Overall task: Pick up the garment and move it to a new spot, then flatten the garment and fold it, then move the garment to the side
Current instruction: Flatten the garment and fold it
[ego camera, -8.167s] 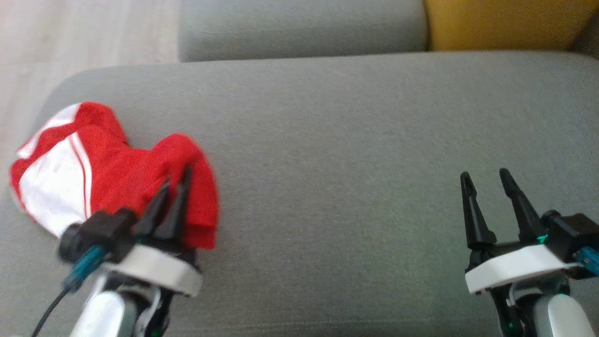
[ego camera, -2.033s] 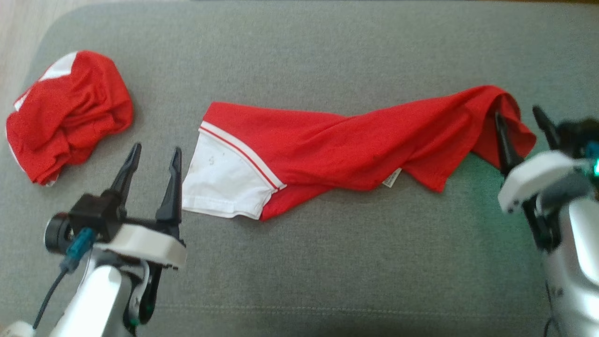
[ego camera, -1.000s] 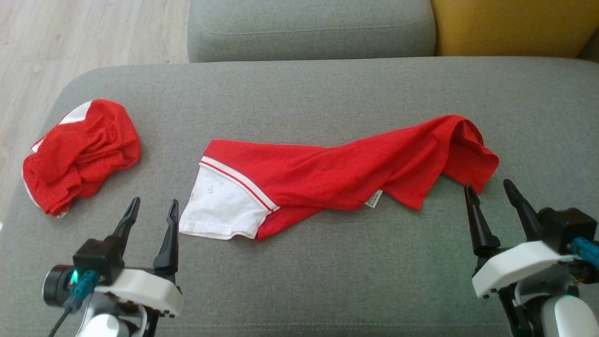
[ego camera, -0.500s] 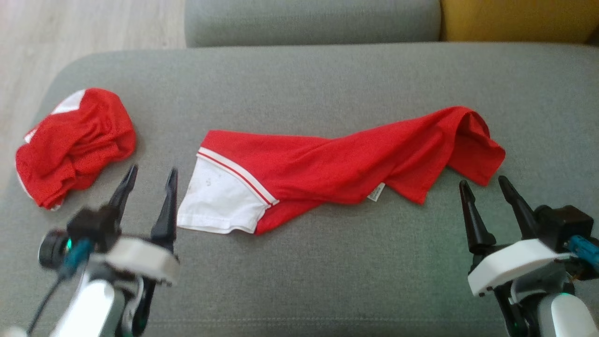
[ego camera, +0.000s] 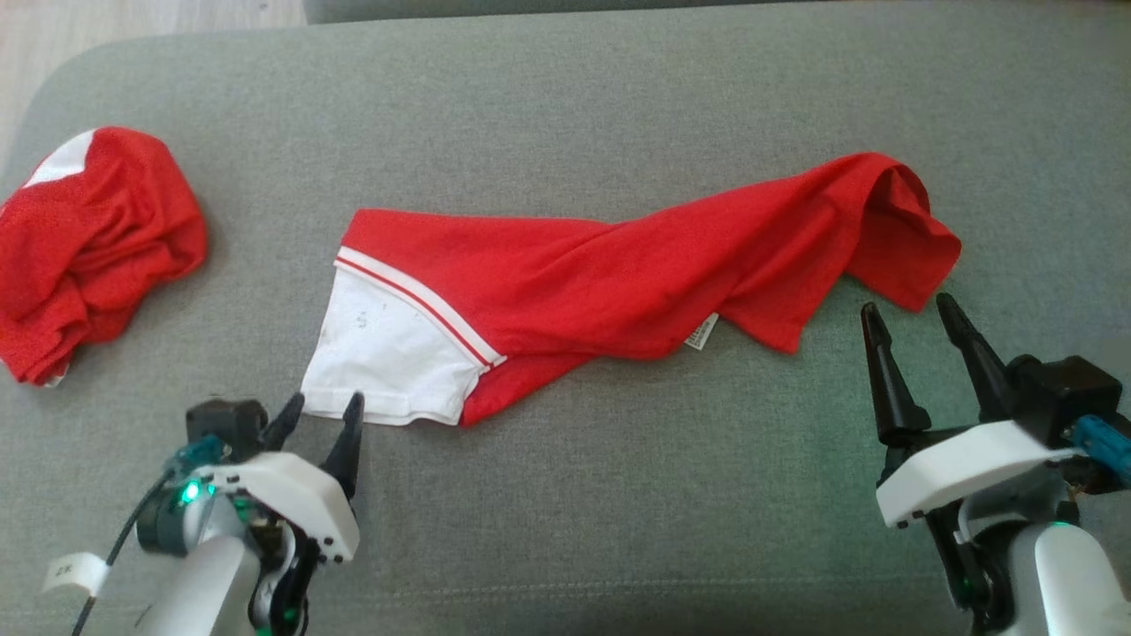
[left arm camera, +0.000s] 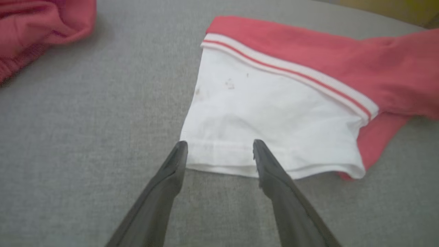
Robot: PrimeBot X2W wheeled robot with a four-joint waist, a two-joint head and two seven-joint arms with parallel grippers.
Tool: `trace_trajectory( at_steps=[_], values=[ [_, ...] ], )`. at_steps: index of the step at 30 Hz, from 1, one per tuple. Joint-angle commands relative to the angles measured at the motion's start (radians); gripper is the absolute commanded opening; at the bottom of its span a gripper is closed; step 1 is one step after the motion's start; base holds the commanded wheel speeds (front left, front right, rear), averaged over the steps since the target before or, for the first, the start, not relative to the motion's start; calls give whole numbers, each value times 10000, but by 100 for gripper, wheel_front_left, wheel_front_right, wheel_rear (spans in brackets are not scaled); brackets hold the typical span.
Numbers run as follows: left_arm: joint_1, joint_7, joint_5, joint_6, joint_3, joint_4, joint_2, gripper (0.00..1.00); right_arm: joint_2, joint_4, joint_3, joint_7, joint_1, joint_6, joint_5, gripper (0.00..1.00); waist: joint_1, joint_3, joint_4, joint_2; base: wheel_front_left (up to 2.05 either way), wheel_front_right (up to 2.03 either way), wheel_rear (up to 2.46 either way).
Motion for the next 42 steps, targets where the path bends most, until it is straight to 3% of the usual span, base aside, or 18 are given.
trace_trajectory(
  at_steps=[1, 6, 11, 13, 15, 24, 41, 42],
  values=[
    [-638, 15, -167, -174, 314, 352, 114, 100, -39, -250, 258, -107, -441, -7, 3, 100, 0, 78, -45, 0, 0, 0, 0],
    [-839, 120, -408, -433, 300, 1123, -34, 100, -34, -169, 239, -127, -482, -7, 32, 100, 0, 132, -64, 0, 0, 0, 0],
    [-1212, -113, -461, -582, 302, 1835, -112, 91, -30, -143, 235, -121, -560, -7, 36, 100, 0, 206, -77, 0, 0, 0, 0],
    [-1356, -97, -416, -646, 213, 2119, -135, 41, -29, -138, 251, -120, -595, -7, 42, 100, 0, 238, -97, 0, 0, 0, 0],
    [-1480, -75, -357, -726, 99, 2373, -159, 0, -28, -119, 269, -123, -632, -7, 55, 100, 0, 263, -116, 0, 0, 0, 0],
    [-1923, -659, -73, -699, -120, 2816, -175, 0, -87, 556, 284, 1, -1070, -7, 230, 100, 0, 462, 17, 0, 0, 0, 0],
    [-2469, -1349, 103, -660, -223, 1823, -371, 0, -884, 4778, 1596, 915, -2800, -7, 85, 100, 0, 1198, 834, 0, 0, 0, 0],
    [-2450, -1367, 100, -644, -206, 1759, -348, 0, -895, 4899, 1585, 969, -2823, -7, 61, 35, 0, 1202, 825, 0, 0, 0, 0]
  ],
)
